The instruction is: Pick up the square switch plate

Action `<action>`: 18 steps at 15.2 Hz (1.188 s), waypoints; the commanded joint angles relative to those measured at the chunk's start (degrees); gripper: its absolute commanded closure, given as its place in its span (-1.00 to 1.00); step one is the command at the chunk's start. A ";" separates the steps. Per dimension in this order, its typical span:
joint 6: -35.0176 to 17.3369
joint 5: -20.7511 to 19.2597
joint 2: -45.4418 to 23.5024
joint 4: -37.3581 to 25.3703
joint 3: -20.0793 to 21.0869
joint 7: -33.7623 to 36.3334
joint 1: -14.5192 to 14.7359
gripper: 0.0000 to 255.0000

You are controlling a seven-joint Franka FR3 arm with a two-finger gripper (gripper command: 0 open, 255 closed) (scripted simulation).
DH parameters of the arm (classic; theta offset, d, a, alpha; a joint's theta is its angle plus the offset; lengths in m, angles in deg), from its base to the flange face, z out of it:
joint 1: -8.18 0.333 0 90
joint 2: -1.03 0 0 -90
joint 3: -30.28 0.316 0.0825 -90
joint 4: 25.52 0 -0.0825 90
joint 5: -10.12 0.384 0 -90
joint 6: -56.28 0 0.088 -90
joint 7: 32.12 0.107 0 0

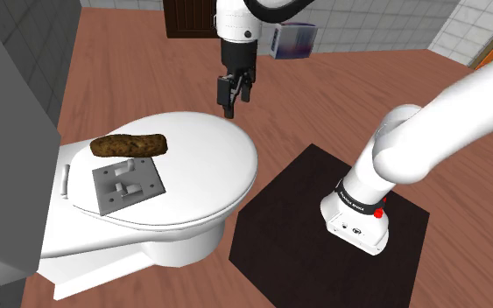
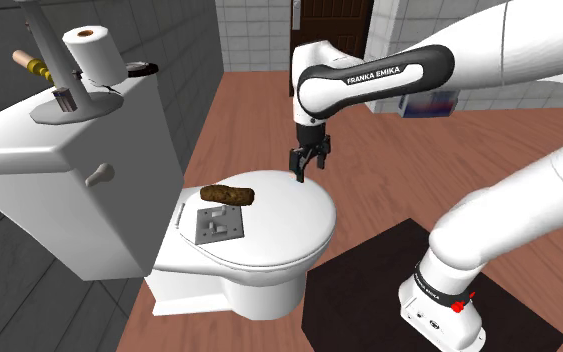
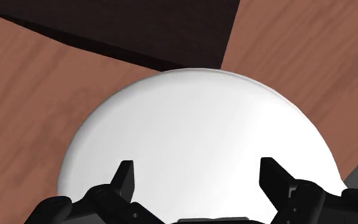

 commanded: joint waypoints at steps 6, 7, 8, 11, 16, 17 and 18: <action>-8.34 -3.06 -12.81 -6.24 6.92 6.97 1.52 -1.00; -9.23 -3.96 -14.79 -7.46 7.81 8.15 1.75 -1.00; -10.05 -4.97 -16.82 -8.75 8.65 9.39 2.00 -1.00; -12.07 -8.69 -23.14 -13.00 10.84 13.33 3.03 -1.00; -13.68 -16.39 -34.21 -21.51 12.77 20.10 6.30 -1.00; -13.73 -17.99 -36.46 -23.43 12.86 21.35 7.23 -1.00; -13.69 -19.56 -38.70 -25.44 12.85 22.53 8.26 -1.00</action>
